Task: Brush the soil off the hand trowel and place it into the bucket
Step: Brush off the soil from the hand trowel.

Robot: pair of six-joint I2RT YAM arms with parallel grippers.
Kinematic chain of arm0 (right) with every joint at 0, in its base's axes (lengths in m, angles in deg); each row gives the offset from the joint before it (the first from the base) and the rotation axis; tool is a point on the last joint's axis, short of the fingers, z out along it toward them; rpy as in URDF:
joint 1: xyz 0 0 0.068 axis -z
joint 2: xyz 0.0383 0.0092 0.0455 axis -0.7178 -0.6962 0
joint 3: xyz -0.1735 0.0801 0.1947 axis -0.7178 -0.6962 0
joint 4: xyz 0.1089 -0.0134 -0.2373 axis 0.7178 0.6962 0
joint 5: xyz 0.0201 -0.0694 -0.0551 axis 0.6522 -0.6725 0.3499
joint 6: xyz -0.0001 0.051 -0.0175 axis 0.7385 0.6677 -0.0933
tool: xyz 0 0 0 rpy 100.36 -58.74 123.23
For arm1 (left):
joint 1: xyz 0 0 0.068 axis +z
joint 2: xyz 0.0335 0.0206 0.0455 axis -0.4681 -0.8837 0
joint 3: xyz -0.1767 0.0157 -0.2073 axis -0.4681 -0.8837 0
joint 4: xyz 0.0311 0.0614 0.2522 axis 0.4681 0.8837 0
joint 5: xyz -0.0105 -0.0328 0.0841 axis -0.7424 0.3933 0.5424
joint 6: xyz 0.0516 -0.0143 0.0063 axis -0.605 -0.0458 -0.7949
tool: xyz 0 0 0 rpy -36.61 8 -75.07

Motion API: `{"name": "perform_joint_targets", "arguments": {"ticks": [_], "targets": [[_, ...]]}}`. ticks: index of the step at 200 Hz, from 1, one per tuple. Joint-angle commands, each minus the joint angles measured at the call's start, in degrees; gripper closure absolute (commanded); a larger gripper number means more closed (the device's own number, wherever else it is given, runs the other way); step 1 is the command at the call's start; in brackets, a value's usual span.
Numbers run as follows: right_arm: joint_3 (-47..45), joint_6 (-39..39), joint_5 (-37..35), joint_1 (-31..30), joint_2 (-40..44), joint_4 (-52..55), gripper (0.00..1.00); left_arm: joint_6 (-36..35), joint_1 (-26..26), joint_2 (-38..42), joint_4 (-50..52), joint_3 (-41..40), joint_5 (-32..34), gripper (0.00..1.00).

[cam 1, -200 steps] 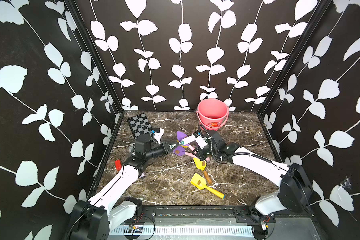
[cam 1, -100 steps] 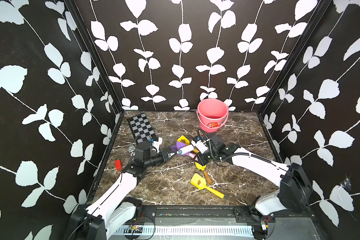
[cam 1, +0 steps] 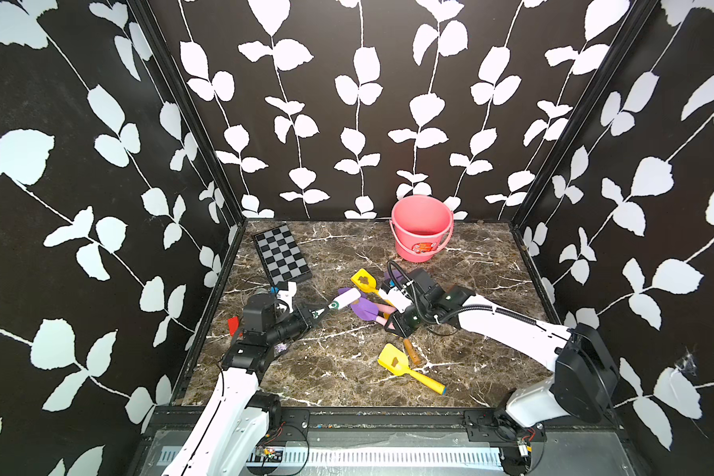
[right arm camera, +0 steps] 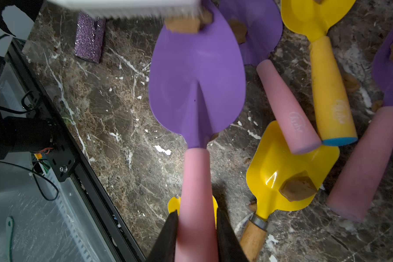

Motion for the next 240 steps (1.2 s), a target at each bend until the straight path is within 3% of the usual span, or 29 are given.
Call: {"name": "perform_joint_targets", "arguments": {"ticks": [1,66,107,152,190,240], "targets": [[2.89,-2.07,-0.36,0.09,-0.94,0.66,1.0,1.52,0.38,-2.42,-3.69,2.47,-5.56,1.0],[9.98,-1.9,-1.1,-0.94,-5.46,1.38,1.0,3.32,-5.27,-8.39,-10.25,1.31,-6.92,1.0],[10.4,-3.59,-3.87,-0.96,-4.65,4.25,1.0,-6.14,-2.43,-9.02,1.92,4.87,-1.78,1.0],[8.07,-6.28,-6.44,-0.96,-2.98,6.4,1.0,-3.31,3.57,-7.33,-1.11,6.33,-5.85,1.0],[9.27,-7.96,-6.27,-1.83,-2.52,5.0,1.0,4.58,2.87,-6.87,-10.76,5.01,-11.2,1.0],[11.54,-10.12,-10.55,-4.12,-2.72,3.43,1.0,2.43,-1.33,-8.89,-7.36,4.48,-10.05,1.0]]}}
